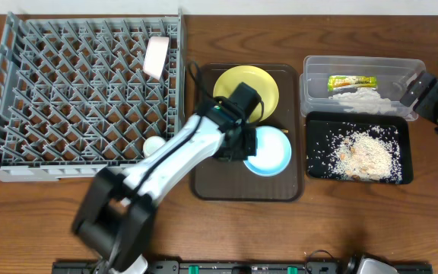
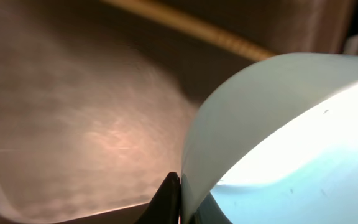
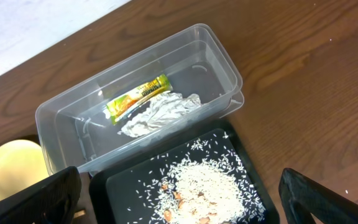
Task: Sort waste into correct bins and load items into the dishwasher
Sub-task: 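Lift the light-blue bowl and carry it into the rack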
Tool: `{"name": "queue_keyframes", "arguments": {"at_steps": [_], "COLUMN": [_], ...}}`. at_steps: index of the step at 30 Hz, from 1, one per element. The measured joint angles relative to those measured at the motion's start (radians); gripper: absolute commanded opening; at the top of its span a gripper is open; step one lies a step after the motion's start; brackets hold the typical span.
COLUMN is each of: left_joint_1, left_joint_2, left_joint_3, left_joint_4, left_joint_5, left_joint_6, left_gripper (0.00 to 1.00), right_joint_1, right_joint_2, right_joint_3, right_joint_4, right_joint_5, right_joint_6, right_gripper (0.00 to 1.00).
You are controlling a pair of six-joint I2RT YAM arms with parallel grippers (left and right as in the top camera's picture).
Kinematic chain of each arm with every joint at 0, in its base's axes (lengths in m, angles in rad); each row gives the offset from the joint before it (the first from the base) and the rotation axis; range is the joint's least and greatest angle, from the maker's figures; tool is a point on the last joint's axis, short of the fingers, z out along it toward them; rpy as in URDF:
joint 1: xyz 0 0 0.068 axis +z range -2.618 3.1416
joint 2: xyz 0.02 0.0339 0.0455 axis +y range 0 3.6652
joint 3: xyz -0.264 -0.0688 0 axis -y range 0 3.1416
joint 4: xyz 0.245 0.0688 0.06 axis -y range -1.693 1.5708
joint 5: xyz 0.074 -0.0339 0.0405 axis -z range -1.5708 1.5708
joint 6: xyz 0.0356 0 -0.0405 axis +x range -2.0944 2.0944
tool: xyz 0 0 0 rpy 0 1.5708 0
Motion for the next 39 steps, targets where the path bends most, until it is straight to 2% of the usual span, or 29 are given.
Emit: {"name": "queue_keyframes", "arguments": {"at_steps": [7, 18, 22, 29, 39], "left_joint_1": [0.001, 0.003, 0.031, 0.153, 0.224], "left_joint_2": [-0.167, -0.173, -0.173, -0.138, 0.025], "left_joint_3": [0.002, 0.002, 0.002, 0.002, 0.002], "left_joint_4": [-0.056, -0.024, 0.007, 0.018, 0.099], "left_joint_5": [-0.417, -1.176, -1.39, -1.598, -1.732], "left_joint_6": [0.081, 0.162, 0.169, 0.211, 0.22], "left_gripper": [0.07, 0.07, 0.08, 0.07, 0.07], "right_joint_1": [0.0, 0.0, 0.0, 0.0, 0.0], "right_joint_2": [0.0, 0.0, 0.0, 0.0, 0.0], "right_joint_3": [0.0, 0.0, 0.0, 0.0, 0.0], "right_joint_4": [0.0, 0.0, 0.0, 0.0, 0.0], "right_joint_5": [0.0, 0.0, 0.0, 0.0, 0.0], "right_joint_6": [0.0, 0.0, 0.0, 0.0, 0.0], "right_gripper": [0.99, 0.99, 0.99, 0.99, 0.99]}}
